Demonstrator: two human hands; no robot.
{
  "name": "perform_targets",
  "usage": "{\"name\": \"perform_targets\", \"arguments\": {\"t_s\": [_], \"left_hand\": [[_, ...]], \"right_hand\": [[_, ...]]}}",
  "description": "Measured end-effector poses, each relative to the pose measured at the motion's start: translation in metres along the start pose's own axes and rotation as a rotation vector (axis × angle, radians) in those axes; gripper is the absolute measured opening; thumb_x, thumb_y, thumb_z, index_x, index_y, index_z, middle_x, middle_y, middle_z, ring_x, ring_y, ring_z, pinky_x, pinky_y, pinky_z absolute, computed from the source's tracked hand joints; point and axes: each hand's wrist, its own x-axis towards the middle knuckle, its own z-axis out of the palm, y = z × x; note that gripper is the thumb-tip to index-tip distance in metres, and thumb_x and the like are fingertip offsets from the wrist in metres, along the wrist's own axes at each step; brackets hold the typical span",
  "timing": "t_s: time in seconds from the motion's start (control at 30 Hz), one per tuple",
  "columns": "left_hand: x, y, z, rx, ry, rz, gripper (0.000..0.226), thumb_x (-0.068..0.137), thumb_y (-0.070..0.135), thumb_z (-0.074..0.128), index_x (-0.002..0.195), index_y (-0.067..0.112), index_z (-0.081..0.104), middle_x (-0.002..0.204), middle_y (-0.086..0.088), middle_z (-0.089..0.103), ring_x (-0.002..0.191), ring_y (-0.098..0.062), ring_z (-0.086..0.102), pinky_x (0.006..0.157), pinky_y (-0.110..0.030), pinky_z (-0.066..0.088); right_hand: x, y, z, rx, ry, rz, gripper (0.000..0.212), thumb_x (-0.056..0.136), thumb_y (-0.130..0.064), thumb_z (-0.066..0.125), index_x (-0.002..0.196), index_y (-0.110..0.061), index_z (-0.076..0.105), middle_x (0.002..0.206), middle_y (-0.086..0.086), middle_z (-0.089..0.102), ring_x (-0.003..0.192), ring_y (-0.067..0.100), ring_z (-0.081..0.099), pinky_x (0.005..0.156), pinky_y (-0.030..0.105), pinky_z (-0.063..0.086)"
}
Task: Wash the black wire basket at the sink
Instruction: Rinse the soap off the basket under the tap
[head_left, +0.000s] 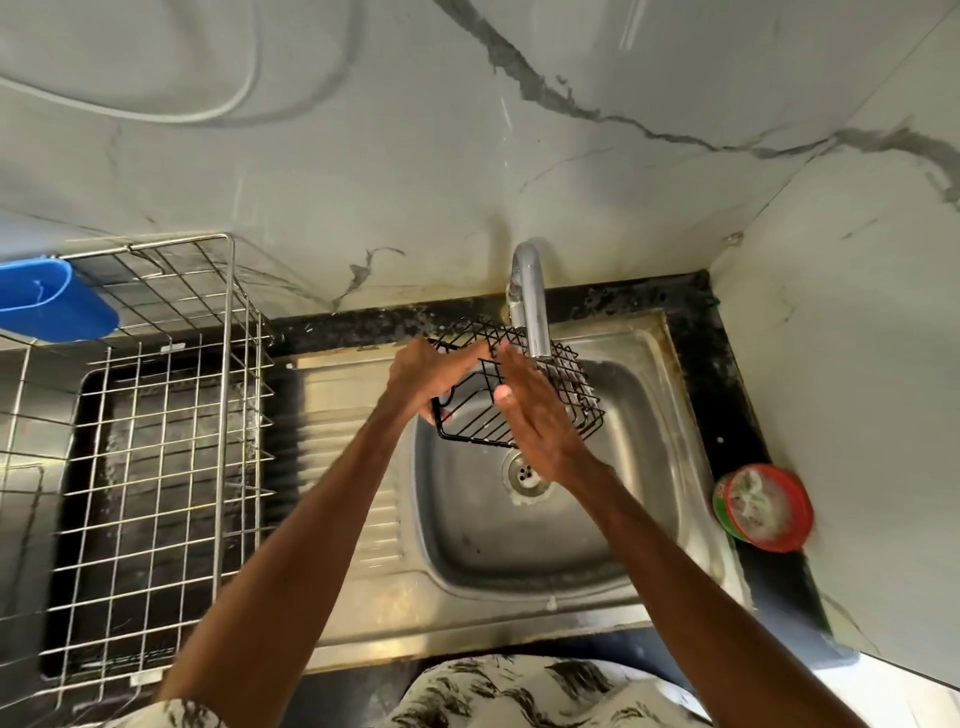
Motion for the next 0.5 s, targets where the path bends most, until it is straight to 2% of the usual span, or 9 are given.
{"name": "perform_targets", "arguments": {"t_s": [0.07,0.1,0.13,0.2,0.27,0.33,0.4,0.5], "left_hand": [[-0.001,-0.006,-0.005,0.003,0.025,0.008,0.055,0.072,0.067,0.077,0.066,0.013,0.067,0.064,-0.002,0.067,0.053,-0.025,0.073,0.051,-0.040,0.063],[0.000,-0.009,-0.007,0.016,0.035,0.010,0.054,0.072,0.066,0.077,0.066,0.013,0.065,0.062,0.000,0.065,0.055,-0.022,0.072,0.050,-0.037,0.063],[0.000,-0.012,-0.008,0.031,0.044,0.014,0.056,0.071,0.067,0.076,0.068,0.012,0.066,0.062,0.001,0.064,0.057,-0.020,0.070,0.052,-0.036,0.063],[-0.001,-0.015,-0.008,0.046,0.059,0.029,0.065,0.066,0.073,0.074,0.080,0.010,0.069,0.068,0.001,0.067,0.063,-0.019,0.070,0.056,-0.036,0.063],[-0.002,-0.017,-0.005,0.052,0.066,0.026,0.074,0.063,0.078,0.072,0.086,0.009,0.069,0.076,-0.003,0.071,0.066,-0.020,0.071,0.059,-0.038,0.064],[-0.006,-0.015,-0.002,0.048,0.070,0.012,0.073,0.066,0.078,0.073,0.081,0.006,0.068,0.076,-0.007,0.073,0.064,-0.024,0.073,0.063,-0.042,0.065],[-0.010,-0.011,0.001,0.043,0.074,0.001,0.078,0.066,0.082,0.071,0.074,0.005,0.067,0.070,-0.009,0.073,0.056,-0.027,0.073,0.059,-0.041,0.065],[-0.010,-0.008,0.000,0.065,0.090,-0.002,0.081,0.062,0.085,0.069,0.073,0.005,0.067,0.068,-0.008,0.072,0.056,-0.028,0.073,0.059,-0.042,0.065]], "right_hand": [[0.003,0.029,-0.006,0.028,0.007,0.162,0.075,0.104,-0.064,0.018,0.161,-0.016,0.020,0.167,-0.002,0.022,0.156,0.021,0.018,0.124,0.054,0.022],[0.005,0.039,-0.013,0.060,-0.001,0.273,0.085,0.098,-0.075,0.015,0.162,-0.019,0.017,0.167,-0.004,0.020,0.156,0.021,0.016,0.124,0.054,0.021],[0.005,0.049,-0.019,0.080,-0.041,0.376,0.094,0.092,-0.083,0.011,0.163,-0.021,0.010,0.169,-0.004,0.011,0.157,0.019,0.009,0.126,0.053,0.016],[0.002,0.052,-0.024,0.077,-0.153,0.495,0.095,0.090,-0.082,0.006,0.162,-0.022,-0.005,0.170,-0.001,-0.009,0.156,0.017,-0.006,0.128,0.052,0.004],[-0.003,0.035,-0.023,0.082,-0.138,0.427,0.086,0.094,-0.075,0.007,0.162,-0.024,-0.007,0.169,-0.002,-0.012,0.156,0.014,-0.009,0.128,0.049,0.002],[-0.006,0.007,-0.013,0.088,-0.087,0.205,0.072,0.103,-0.062,0.014,0.163,-0.025,-0.001,0.170,-0.007,-0.008,0.156,0.009,-0.008,0.129,0.041,0.000],[-0.006,-0.019,-0.003,0.077,-0.087,0.036,0.062,0.109,-0.044,0.022,0.163,-0.021,0.002,0.171,-0.007,-0.006,0.156,0.007,-0.007,0.127,0.033,-0.003],[0.009,-0.025,0.001,0.056,-0.069,0.051,0.062,0.109,-0.047,0.017,0.163,-0.021,0.003,0.171,-0.005,0.000,0.156,0.006,-0.003,0.128,0.039,0.001]]}}
